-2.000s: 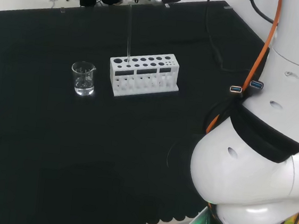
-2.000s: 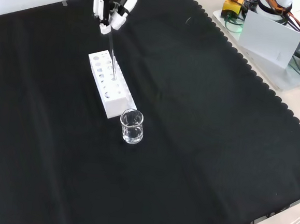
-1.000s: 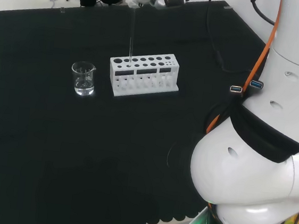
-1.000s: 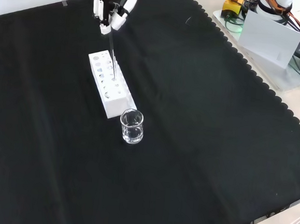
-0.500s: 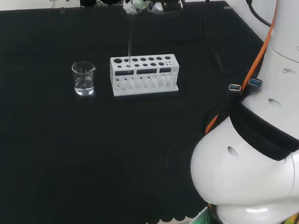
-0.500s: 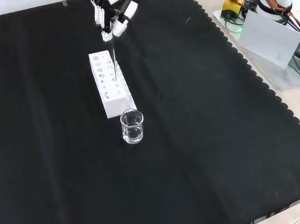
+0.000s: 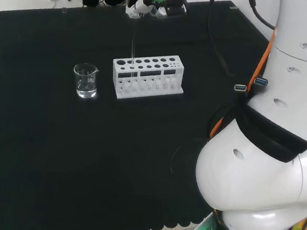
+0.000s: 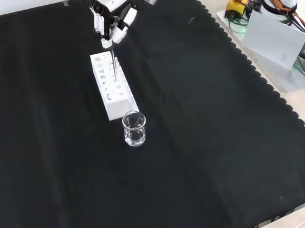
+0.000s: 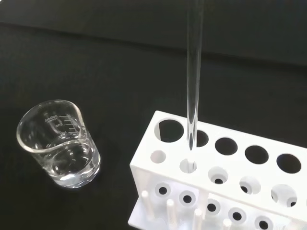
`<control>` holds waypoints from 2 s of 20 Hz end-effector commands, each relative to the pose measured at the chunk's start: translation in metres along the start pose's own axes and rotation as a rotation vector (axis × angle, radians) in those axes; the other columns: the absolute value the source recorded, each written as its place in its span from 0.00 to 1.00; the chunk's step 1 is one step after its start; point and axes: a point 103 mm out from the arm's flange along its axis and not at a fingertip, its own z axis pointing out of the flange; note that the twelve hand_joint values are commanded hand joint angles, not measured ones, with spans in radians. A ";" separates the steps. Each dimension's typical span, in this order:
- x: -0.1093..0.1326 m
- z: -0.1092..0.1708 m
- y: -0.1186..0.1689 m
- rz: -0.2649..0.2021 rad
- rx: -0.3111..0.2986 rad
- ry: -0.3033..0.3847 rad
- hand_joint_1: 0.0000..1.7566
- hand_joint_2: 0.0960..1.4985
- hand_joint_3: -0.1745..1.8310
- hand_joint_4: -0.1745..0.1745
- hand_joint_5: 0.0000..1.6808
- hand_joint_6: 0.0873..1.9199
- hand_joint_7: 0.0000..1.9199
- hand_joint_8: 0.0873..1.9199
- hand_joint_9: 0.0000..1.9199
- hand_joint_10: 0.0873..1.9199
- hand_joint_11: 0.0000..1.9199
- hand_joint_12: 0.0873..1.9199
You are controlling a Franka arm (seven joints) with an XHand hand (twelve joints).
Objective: Put the glass rod back on the white test tube rack.
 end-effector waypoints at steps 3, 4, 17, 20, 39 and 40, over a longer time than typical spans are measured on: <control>-0.010 0.019 0.006 -0.001 0.011 -0.006 0.74 0.73 0.00 0.00 0.79 0.02 0.60 0.53 0.90 0.36 0.89 0.29; -0.010 0.021 0.006 -0.001 0.011 -0.008 0.74 0.73 0.00 0.00 0.79 0.02 0.60 0.53 0.90 0.36 0.89 0.29; -0.011 0.038 0.009 -0.009 0.023 -0.005 0.74 0.73 0.00 0.00 0.79 0.02 0.60 0.52 0.90 0.36 0.89 0.29; -0.014 0.039 0.008 -0.007 0.024 0.012 0.74 0.73 0.00 0.00 0.79 0.02 0.60 0.52 0.90 0.36 0.89 0.29; -0.009 0.031 0.002 -0.026 0.077 0.040 0.75 0.59 0.00 0.00 0.49 0.34 0.56 0.32 0.92 0.08 0.95 0.16; -0.009 0.032 0.003 -0.031 0.085 0.028 0.75 0.59 0.00 0.00 0.48 0.35 0.55 0.33 0.92 0.07 0.95 0.16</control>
